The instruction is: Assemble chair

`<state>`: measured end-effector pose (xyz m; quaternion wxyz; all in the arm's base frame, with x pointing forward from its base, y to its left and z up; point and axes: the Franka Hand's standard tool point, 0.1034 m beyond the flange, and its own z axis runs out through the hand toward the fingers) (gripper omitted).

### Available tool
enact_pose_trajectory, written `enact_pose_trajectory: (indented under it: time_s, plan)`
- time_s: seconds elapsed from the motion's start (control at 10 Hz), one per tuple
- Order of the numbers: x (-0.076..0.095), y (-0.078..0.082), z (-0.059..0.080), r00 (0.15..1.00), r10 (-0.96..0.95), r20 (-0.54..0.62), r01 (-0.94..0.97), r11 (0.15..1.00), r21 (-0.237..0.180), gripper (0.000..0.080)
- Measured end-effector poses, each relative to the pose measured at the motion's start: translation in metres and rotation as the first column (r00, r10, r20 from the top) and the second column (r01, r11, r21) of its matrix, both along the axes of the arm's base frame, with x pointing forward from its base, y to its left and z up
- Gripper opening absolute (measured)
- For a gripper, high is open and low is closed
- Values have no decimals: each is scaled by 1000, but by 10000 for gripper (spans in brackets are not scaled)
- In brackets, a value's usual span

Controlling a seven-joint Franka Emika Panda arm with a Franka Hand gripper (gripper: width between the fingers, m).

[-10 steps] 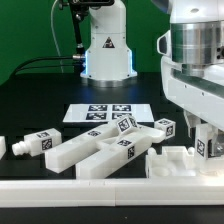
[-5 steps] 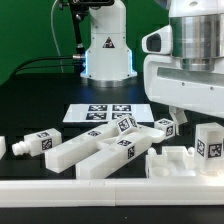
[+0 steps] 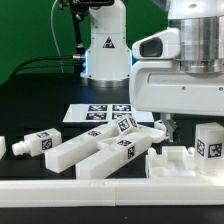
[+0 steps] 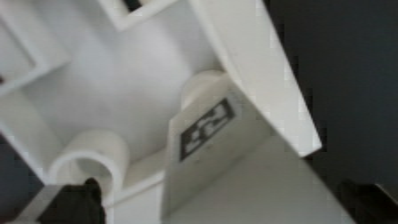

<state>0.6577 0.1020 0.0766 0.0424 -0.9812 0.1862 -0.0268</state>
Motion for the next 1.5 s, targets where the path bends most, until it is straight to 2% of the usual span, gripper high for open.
enact_pose_trajectory:
  time_s: [0.3, 0.7, 1.0, 1.1, 1.2, 1.3, 1.4, 1.5]
  plan:
    - [0, -2, 0, 989, 149, 9, -149, 989, -18, 649]
    - [1, -6, 0, 908, 417, 20, -416, 908, -46, 649]
    - [1, -7, -1, 923, 385, 19, -384, 923, -42, 649]
    - [1, -6, -1, 949, 314, 17, -313, 949, -33, 516]
    - [1, -6, -1, 973, 229, 13, -228, 973, -25, 516]
    - [1, -6, -1, 987, 161, 9, -160, 987, -20, 381]
    - [1, -6, -1, 996, 89, 5, -89, 996, -14, 283]
    - [0, -6, -1, 999, 35, 1, -35, 999, -10, 283]
